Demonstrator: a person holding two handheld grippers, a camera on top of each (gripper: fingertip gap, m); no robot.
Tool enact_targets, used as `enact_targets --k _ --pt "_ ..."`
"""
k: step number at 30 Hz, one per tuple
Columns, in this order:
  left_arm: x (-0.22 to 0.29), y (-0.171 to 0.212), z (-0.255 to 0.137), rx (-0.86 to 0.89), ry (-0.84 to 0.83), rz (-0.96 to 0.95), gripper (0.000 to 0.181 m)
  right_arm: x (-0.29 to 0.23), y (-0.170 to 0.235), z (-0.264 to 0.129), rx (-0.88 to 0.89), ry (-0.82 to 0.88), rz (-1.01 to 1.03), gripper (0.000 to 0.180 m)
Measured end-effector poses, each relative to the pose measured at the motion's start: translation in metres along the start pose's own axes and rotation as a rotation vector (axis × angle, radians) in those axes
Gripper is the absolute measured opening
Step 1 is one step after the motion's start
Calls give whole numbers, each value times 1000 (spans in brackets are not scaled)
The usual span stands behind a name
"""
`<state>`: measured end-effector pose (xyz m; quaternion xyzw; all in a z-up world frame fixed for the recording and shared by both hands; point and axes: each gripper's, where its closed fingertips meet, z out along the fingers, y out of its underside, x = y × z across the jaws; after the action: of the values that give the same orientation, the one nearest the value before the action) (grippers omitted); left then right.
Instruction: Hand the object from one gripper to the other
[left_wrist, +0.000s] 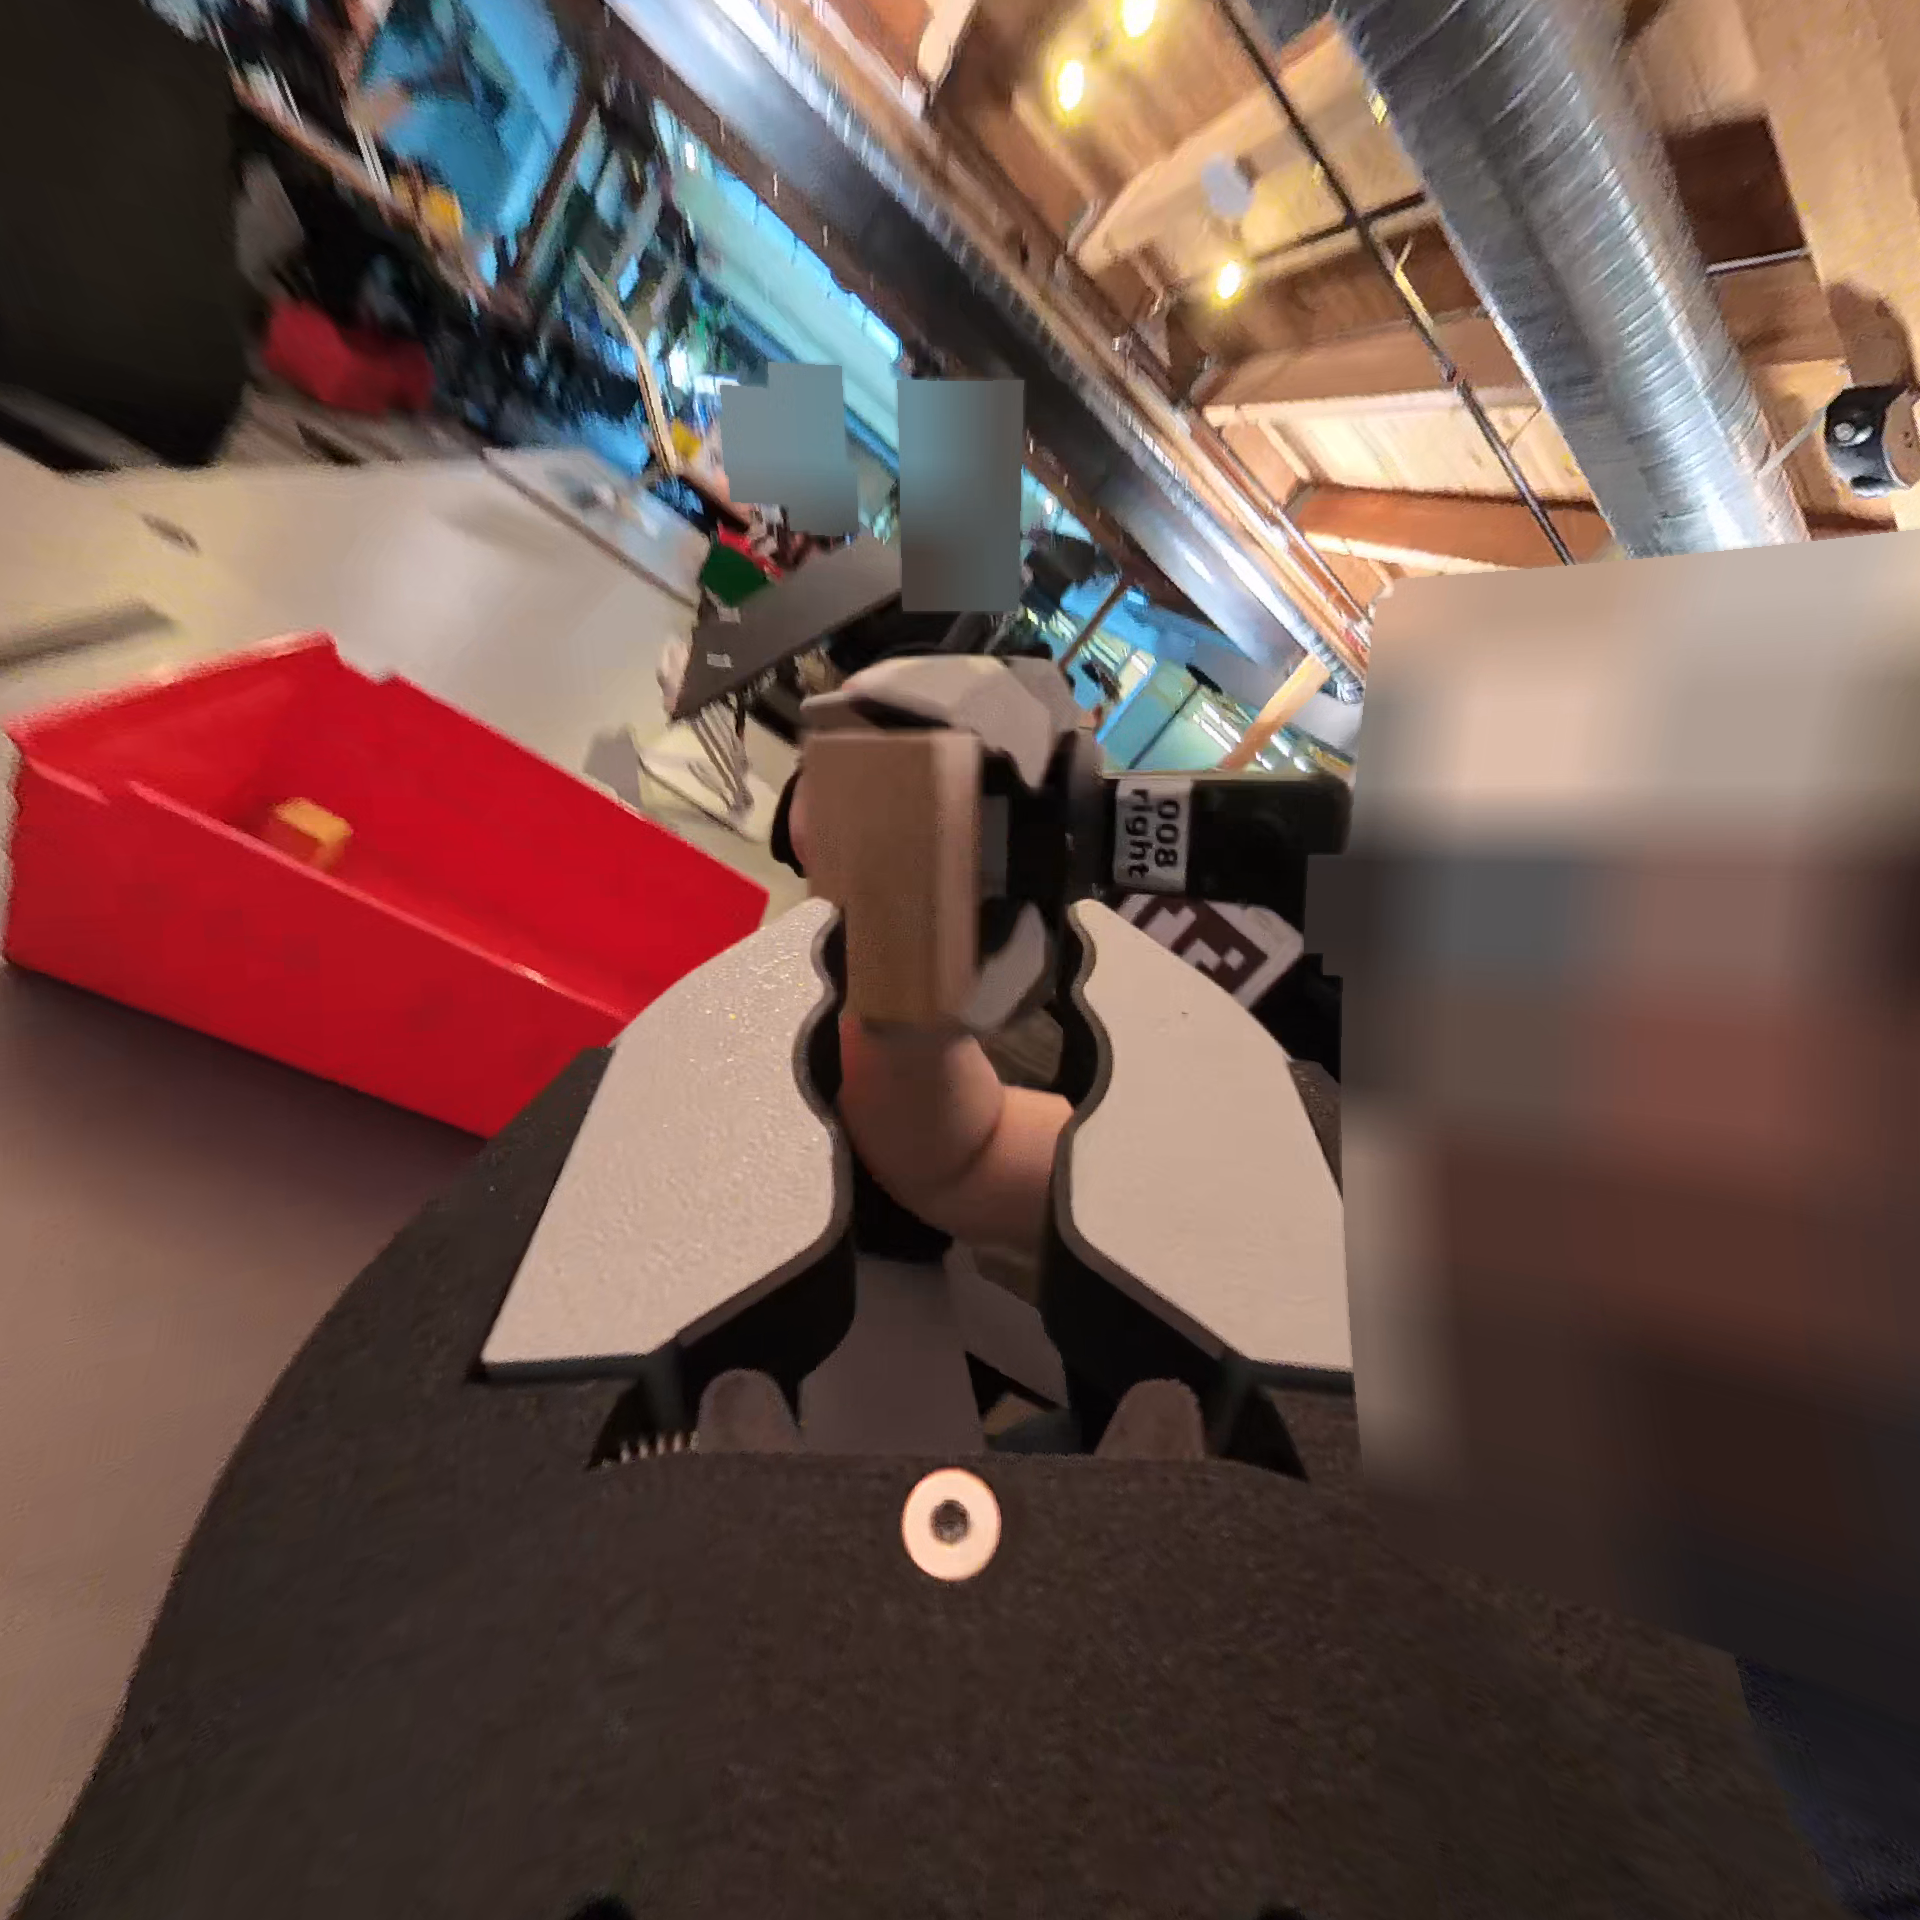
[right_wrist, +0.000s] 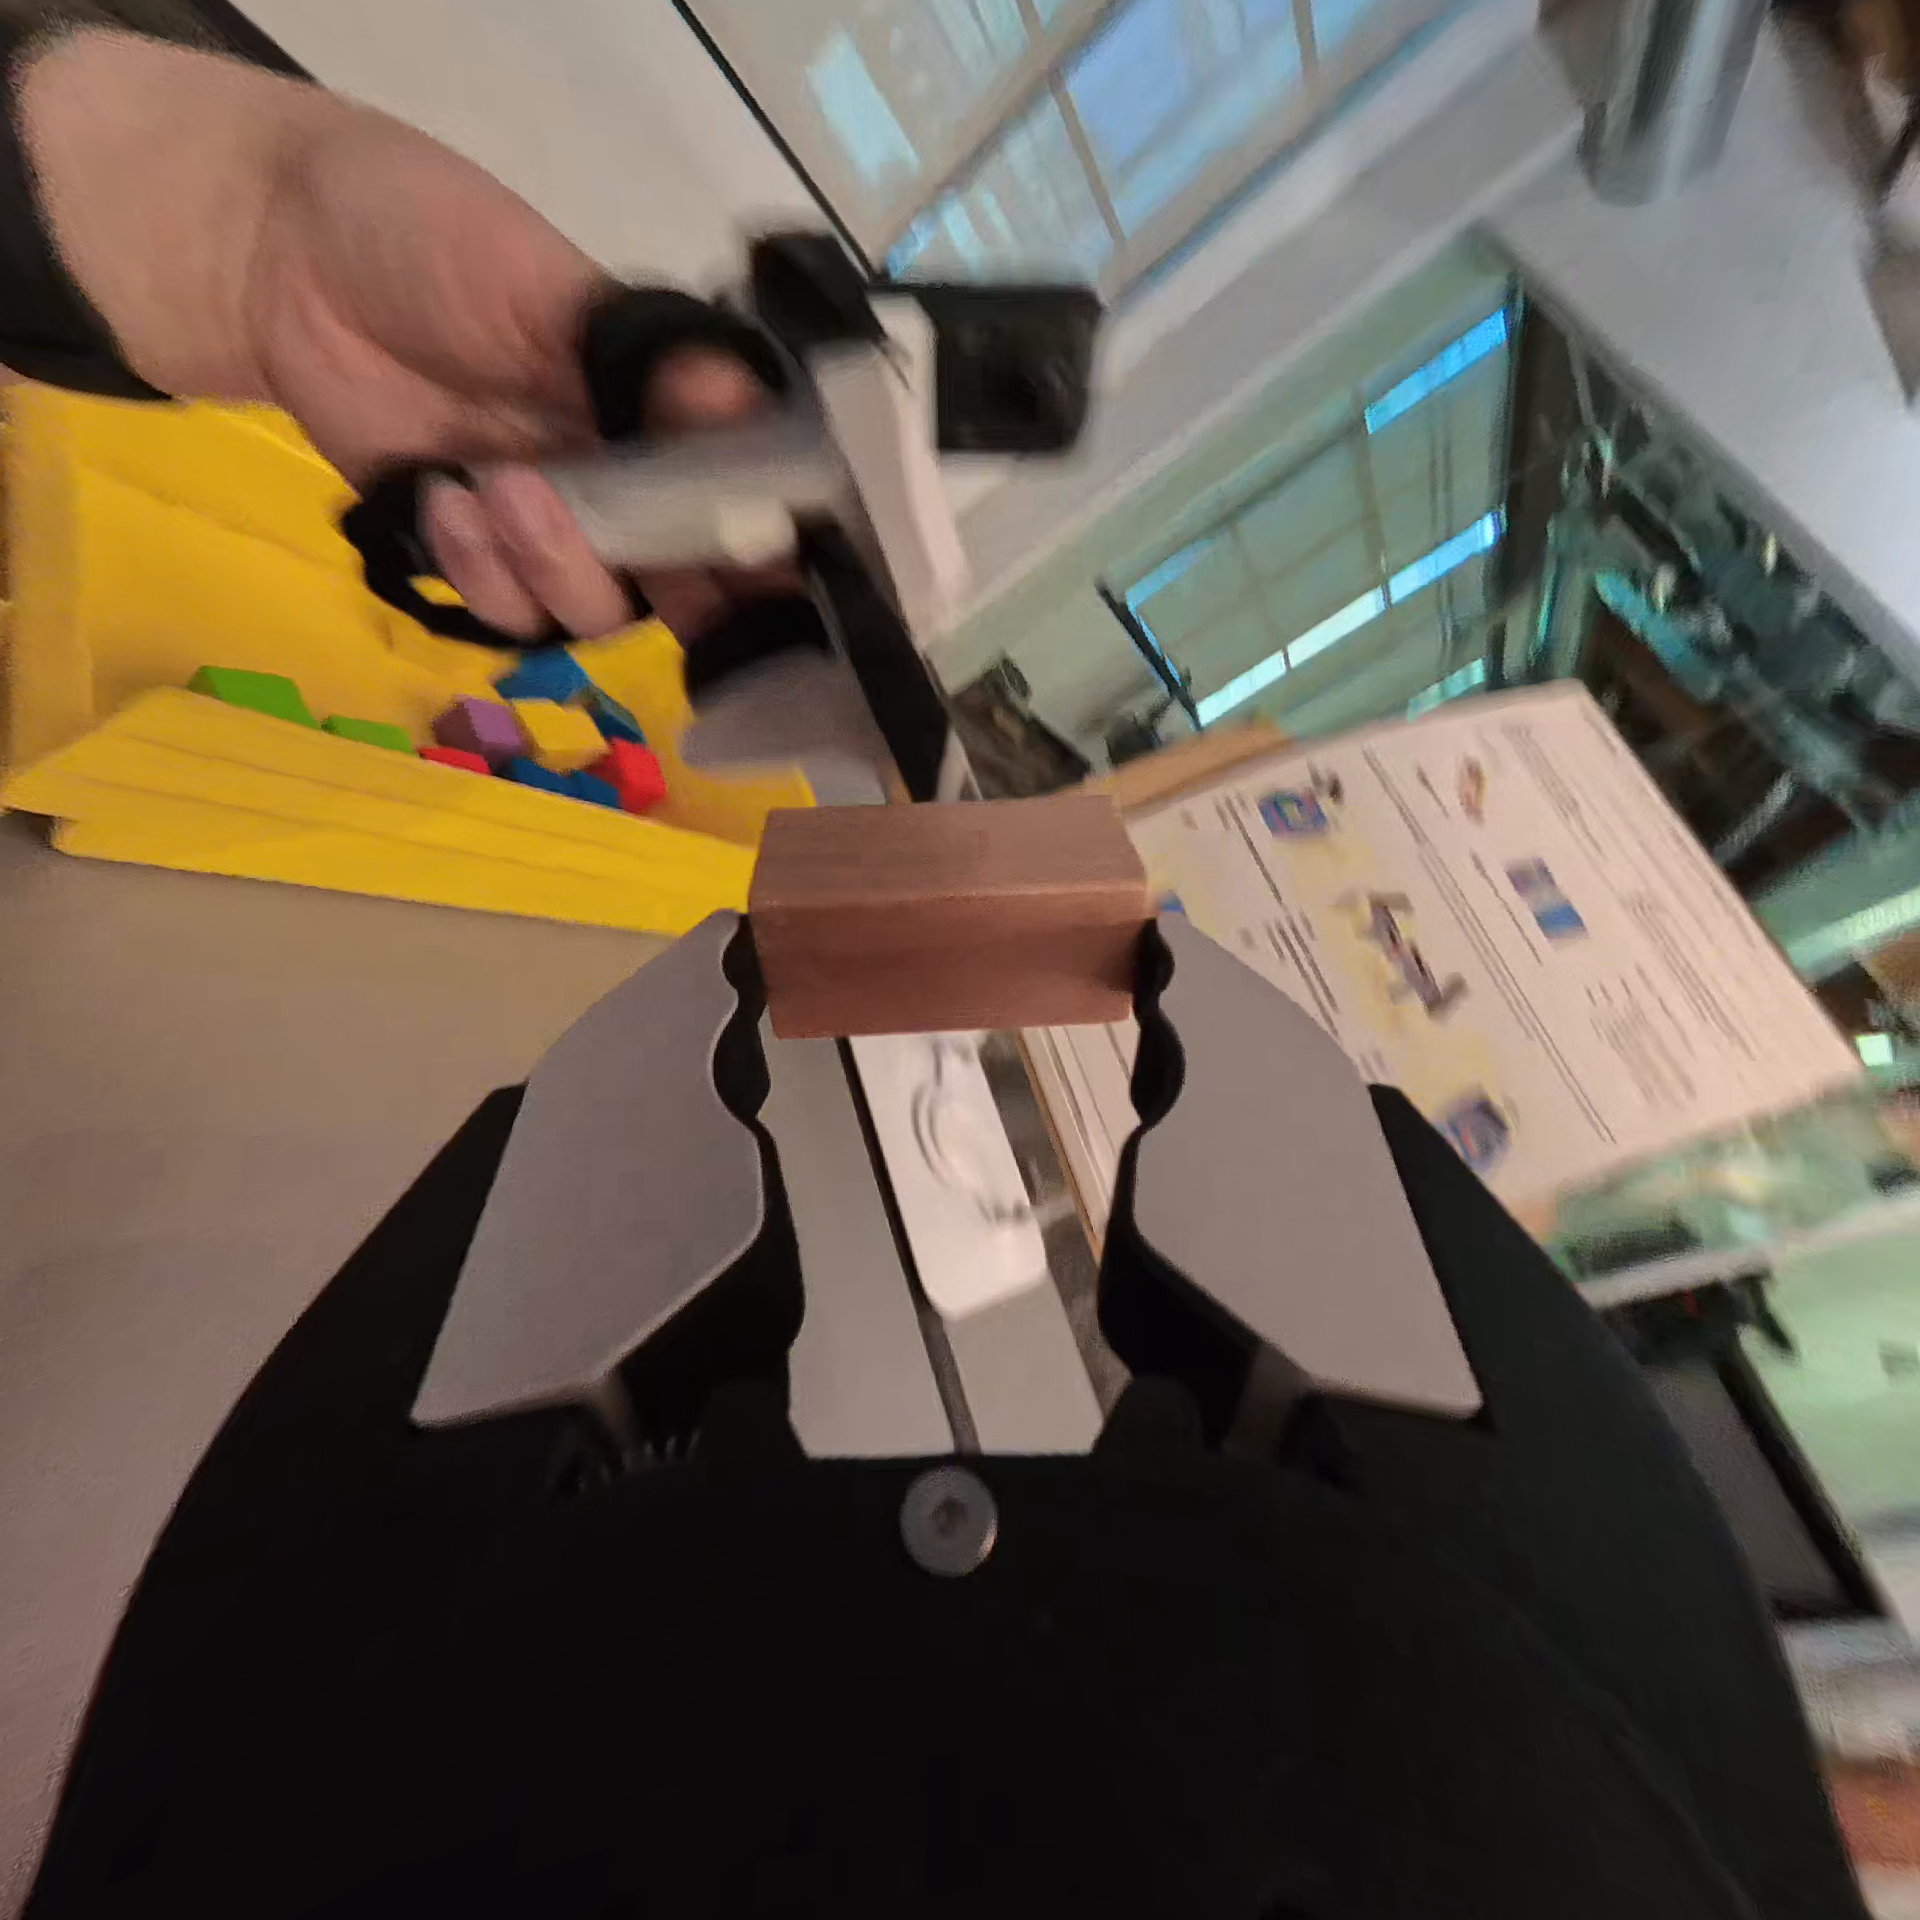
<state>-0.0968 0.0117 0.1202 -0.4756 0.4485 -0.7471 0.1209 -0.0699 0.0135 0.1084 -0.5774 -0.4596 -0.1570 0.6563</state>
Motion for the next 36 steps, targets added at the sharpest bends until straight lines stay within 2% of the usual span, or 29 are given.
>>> enact_targets --k 2,5,8,11,13,17,21,36 --pt "4 -8 -11 20 -40 54 38 39 34 -20 -150 92 137 70" --pt "3 -8 -24 -20 -141 109 36 76 136 -69 -548 211 648 70" --pt "13 -8 -26 -29 -120 110 32 66 224 -108 -765 243 1062 69" --pt "18 -7 -26 -32 -100 97 30 34 292 -133 -1006 212 1215 69" --pt "18 -5 -25 -42 -100 97 29 14 317 -137 -1093 177 1298 69" --pt "18 -3 -24 -51 -92 80 28 -12 349 -138 -1214 141 1348 69" --pt "17 -2 -24 -60 -95 77 27 -18 368 -140 -1281 177 1320 69" --pt "16 -4 -27 -50 -97 80 24 -27 396 -134 -1325 243 1294 69"
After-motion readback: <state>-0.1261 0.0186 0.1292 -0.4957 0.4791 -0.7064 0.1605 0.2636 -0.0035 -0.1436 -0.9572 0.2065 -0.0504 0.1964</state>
